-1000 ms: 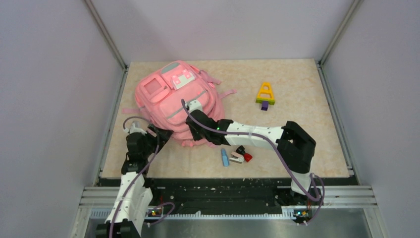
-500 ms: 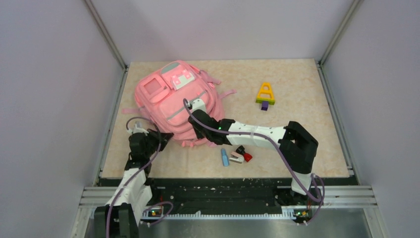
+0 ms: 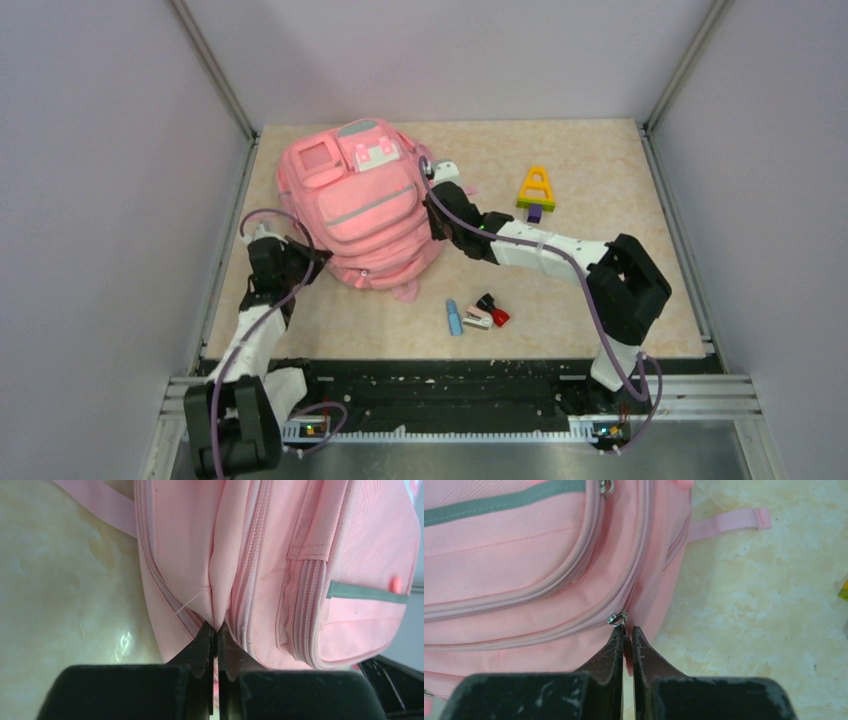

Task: Pack the student bag
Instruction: Zip the student bag at the center of the board, then unzip the student bag at the center of the board.

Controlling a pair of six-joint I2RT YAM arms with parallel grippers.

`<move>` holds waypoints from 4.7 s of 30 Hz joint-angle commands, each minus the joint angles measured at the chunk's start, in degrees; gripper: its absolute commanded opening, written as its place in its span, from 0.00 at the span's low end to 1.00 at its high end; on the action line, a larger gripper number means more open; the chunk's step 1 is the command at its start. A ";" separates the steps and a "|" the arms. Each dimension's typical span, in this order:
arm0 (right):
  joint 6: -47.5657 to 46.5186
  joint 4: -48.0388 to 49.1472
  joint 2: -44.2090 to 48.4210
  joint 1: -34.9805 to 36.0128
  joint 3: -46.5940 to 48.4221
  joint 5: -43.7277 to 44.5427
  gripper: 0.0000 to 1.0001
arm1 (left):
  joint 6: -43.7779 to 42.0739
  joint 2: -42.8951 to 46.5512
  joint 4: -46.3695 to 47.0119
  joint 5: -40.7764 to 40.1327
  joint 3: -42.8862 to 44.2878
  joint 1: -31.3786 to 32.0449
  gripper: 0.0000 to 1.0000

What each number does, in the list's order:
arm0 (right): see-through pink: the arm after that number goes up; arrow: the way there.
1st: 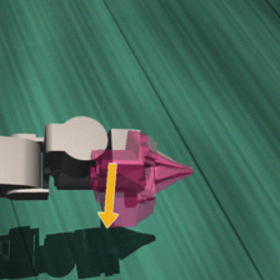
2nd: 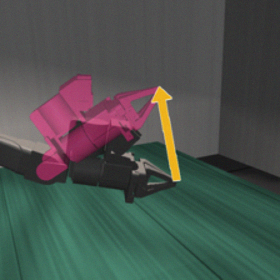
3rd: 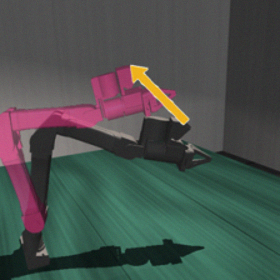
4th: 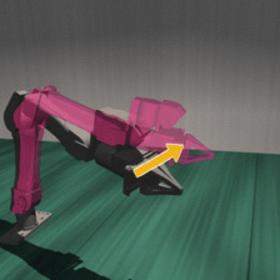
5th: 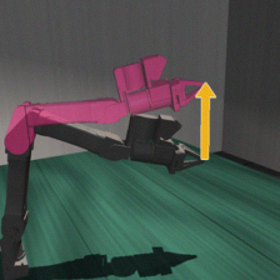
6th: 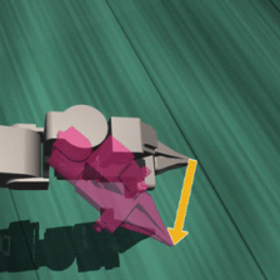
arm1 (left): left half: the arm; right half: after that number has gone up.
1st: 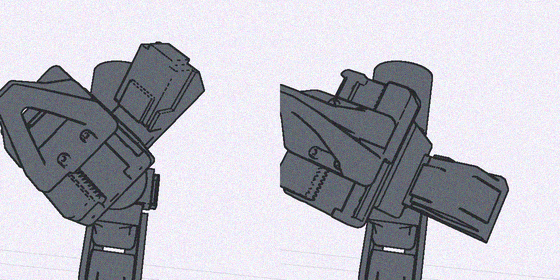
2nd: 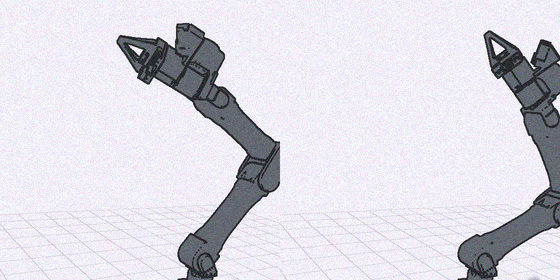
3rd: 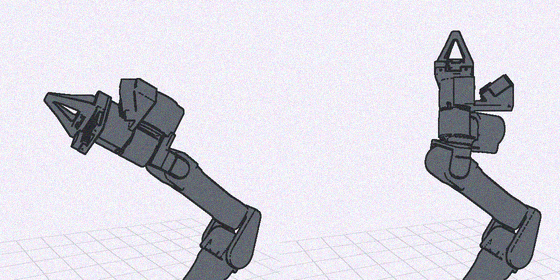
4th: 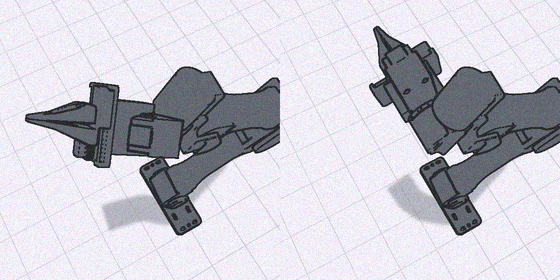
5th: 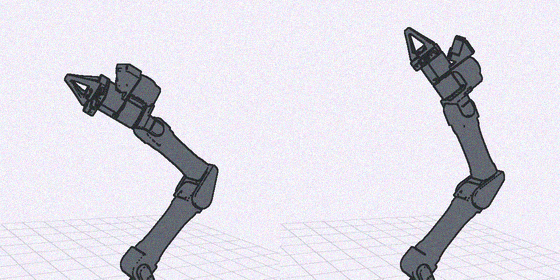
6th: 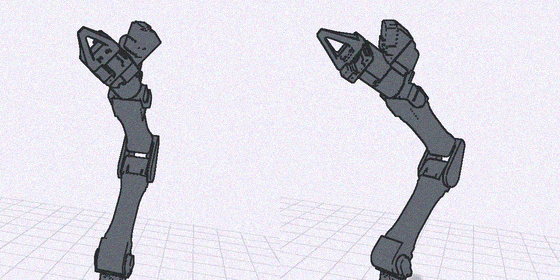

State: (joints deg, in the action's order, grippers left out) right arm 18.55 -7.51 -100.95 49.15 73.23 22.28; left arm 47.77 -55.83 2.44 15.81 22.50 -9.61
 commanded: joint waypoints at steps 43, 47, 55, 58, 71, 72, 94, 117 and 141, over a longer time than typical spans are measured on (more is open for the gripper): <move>-0.73 7.15 1.23 -6.97 -3.53 -18.51 0.00 | 17.18 -8.69 28.11 -17.17 -7.71 28.99 0.81; -1.44 7.13 1.61 -6.24 -3.94 -17.87 0.00 | 17.75 -14.27 30.74 -18.87 -6.88 30.59 0.79; -1.94 6.78 4.16 -5.12 -6.48 -15.55 0.00 | 13.01 -12.86 25.44 -28.52 -5.72 30.79 0.21; -1.53 6.03 6.72 -4.88 -8.73 -13.54 0.00 | 9.39 -7.60 19.37 -32.87 -5.17 30.23 0.00; -1.86 4.83 8.78 -5.24 -14.16 -2.13 0.00 | -5.43 22.45 -7.38 -21.91 -5.06 7.70 0.00; -1.90 4.79 8.37 -5.77 -13.82 -1.62 0.00 | -5.78 22.65 -8.31 -20.75 -4.60 6.54 0.00; -20.23 16.98 -4.91 -19.34 2.00 -13.12 0.00 | -9.03 22.46 -13.02 -12.24 -2.70 -0.96 0.00; -33.93 16.75 10.69 -20.34 -8.62 -56.92 0.57 | -13.01 18.96 -16.07 -6.28 3.82 -1.89 0.00; -52.20 3.37 -6.04 -12.74 8.92 -73.08 0.62 | -12.99 18.25 -15.24 -2.40 3.51 -2.00 0.00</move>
State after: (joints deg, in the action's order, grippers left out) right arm -30.02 -2.24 -104.16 34.81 77.80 -49.01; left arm 35.77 -37.87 -18.20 13.67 23.22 -10.85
